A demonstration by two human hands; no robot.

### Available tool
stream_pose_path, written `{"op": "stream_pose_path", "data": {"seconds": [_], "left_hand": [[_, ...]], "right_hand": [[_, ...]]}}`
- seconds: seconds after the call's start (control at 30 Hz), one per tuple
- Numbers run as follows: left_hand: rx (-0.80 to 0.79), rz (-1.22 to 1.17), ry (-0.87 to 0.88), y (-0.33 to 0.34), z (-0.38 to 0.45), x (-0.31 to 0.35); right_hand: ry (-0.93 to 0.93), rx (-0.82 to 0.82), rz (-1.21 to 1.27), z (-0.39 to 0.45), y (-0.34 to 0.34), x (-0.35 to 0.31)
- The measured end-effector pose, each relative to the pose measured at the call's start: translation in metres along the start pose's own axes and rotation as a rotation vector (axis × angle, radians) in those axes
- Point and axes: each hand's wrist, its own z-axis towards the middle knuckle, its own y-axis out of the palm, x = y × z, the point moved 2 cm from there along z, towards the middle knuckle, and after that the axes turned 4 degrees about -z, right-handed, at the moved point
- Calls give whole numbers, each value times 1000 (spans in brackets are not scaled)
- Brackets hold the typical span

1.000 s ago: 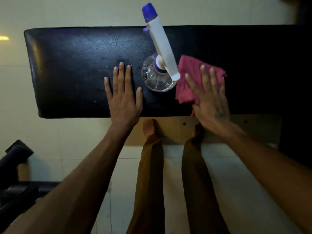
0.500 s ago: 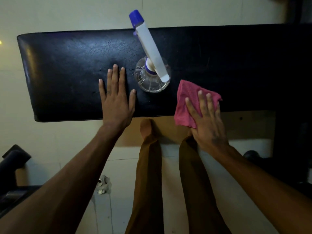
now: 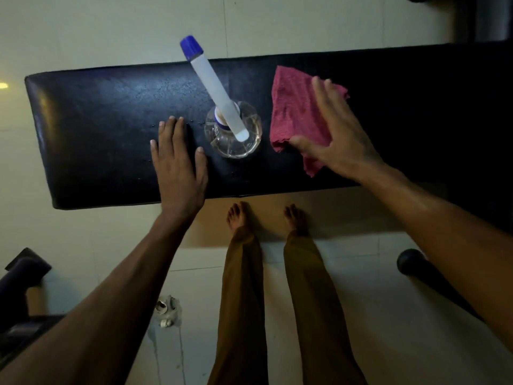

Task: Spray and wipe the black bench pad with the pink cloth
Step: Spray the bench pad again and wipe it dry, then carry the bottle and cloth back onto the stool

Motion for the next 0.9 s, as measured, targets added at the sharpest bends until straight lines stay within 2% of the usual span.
{"op": "stream_pose_path", "data": {"seconds": [0.07,0.13,0.23,0.3,0.5,0.63,0.73,0.9], "left_hand": [[41,-137,-31,-7,-2,11],[36,-227,16,-13,-5,25],[-50,-292,115,-18,-8,47],[-67,-343,111,-21,-8,60],[57,-396,9,-36,2,86],[40,-370,-37,-39,1,96],[44,-348,-52,-41,-2,98],[26,-365,-33,-50,-11,104]], "right_hand": [[131,196,102,5,-13,6],[208,274,26,16,-22,15],[194,210,-90,32,-23,14],[164,206,-133,39,-21,9],[195,263,5,39,-24,0],[62,220,89,23,-36,-10],[-25,249,158,4,-51,-21],[-36,286,183,-24,-60,-31]]}}
